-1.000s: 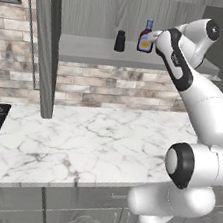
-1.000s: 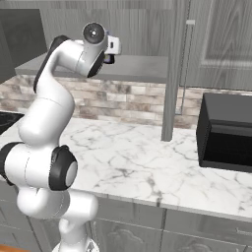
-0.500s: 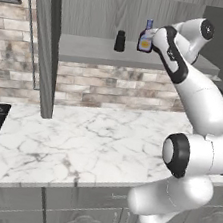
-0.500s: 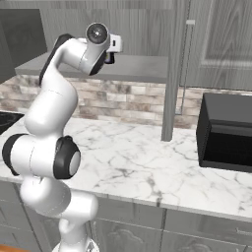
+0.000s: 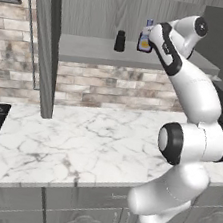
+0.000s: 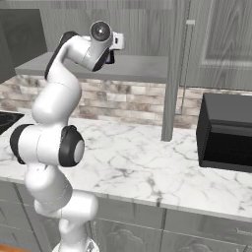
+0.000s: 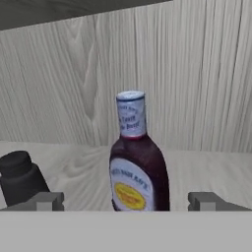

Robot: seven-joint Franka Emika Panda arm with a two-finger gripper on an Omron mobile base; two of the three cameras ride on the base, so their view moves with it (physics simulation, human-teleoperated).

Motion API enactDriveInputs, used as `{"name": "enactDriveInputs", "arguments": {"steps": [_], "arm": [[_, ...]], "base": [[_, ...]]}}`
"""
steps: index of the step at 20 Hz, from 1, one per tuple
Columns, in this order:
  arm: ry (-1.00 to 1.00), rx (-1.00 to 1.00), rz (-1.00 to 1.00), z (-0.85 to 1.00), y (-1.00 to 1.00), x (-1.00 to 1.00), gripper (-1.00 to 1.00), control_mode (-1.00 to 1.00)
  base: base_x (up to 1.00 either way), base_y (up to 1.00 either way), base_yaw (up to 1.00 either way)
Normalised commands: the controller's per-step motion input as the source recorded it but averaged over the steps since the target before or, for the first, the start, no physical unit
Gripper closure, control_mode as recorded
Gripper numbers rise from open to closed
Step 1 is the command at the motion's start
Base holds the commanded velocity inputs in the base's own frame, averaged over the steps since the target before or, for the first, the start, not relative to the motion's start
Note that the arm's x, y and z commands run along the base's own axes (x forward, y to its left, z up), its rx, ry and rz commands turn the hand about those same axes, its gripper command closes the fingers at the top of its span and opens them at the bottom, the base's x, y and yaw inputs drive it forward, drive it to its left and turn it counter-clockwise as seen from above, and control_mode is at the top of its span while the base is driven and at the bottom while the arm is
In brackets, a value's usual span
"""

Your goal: Move the shaker and condiment bottle from the cabinet to the dining counter.

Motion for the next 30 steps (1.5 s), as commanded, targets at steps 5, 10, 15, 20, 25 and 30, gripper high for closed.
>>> {"name": "enactDriveInputs", "arguments": {"steps": [5, 10, 15, 20, 25, 30], "arm": [[0.00, 0.00, 0.00, 0.00, 0.00, 0.35, -1.00, -1.00], [0.00, 0.00, 0.00, 0.00, 0.00, 0.31, -1.00, -1.00], [0.00, 0.00, 0.00, 0.00, 0.00, 0.28, -1.00, -1.00], [0.00, 0.00, 0.00, 0.00, 0.00, 0.24, -1.00, -1.00], [0.00, 0.00, 0.00, 0.00, 0.00, 0.22, -1.00, -1.00], [0.00, 0.00, 0.00, 0.00, 0.00, 0.20, -1.00, -1.00]], "base": [[0.00, 0.00, 0.00], [0.00, 0.00, 0.00], [0.00, 0.00, 0.00], [0.00, 0.00, 0.00], [0.00, 0.00, 0.00], [0.00, 0.00, 0.00]]}}
